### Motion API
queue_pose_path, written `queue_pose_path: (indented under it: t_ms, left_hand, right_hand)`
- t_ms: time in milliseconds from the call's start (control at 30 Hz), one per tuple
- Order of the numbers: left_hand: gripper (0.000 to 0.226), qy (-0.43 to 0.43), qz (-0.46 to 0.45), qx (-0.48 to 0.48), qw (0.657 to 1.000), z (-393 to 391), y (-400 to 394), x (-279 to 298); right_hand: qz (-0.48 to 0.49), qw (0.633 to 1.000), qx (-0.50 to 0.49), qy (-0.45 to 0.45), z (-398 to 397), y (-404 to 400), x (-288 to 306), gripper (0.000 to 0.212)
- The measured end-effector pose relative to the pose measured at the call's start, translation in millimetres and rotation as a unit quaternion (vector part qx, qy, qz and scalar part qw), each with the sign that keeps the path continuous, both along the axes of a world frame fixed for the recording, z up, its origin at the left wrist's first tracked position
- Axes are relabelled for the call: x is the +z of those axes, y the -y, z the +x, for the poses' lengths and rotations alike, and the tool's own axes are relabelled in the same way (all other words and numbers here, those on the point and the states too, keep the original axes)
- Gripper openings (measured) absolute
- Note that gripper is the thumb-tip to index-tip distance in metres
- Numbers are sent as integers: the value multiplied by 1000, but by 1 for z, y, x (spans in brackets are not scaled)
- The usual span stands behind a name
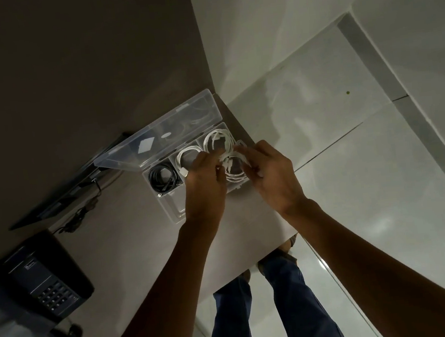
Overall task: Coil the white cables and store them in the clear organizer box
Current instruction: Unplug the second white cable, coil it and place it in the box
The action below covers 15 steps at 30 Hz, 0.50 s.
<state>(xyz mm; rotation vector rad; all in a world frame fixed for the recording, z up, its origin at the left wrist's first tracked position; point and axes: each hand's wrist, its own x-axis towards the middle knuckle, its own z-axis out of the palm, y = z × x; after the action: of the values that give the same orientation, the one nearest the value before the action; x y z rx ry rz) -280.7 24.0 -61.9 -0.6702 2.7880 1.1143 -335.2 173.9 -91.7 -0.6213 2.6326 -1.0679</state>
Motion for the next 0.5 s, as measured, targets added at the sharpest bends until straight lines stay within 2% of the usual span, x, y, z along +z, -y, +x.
queue_pose_path:
  t_ms: [100, 233, 367, 433, 500]
  left_hand:
    - [35, -15, -31, -40, 999, 3, 0, -3]
    - [33, -18, -49, -65, 997, 8, 0, -6]
    - [24, -30, -75, -98, 992, 13, 1, -9]
    - [23, -37, -90, -120, 988, 15, 4, -13]
    - [23, -37, -109, -135, 984, 16, 7, -17]
  right_hand:
    - [-4, 1000, 21, 15, 0, -5, -1, 39]
    - [-43, 996, 24, 79, 0, -13, -2, 27]
    - [-8, 999, 34, -3, -5, -11, 3, 29]
    - [-3, 1000, 12, -1, -7, -7, 2, 22]
    - [-7, 999, -28, 39, -8, -1, 0, 17]
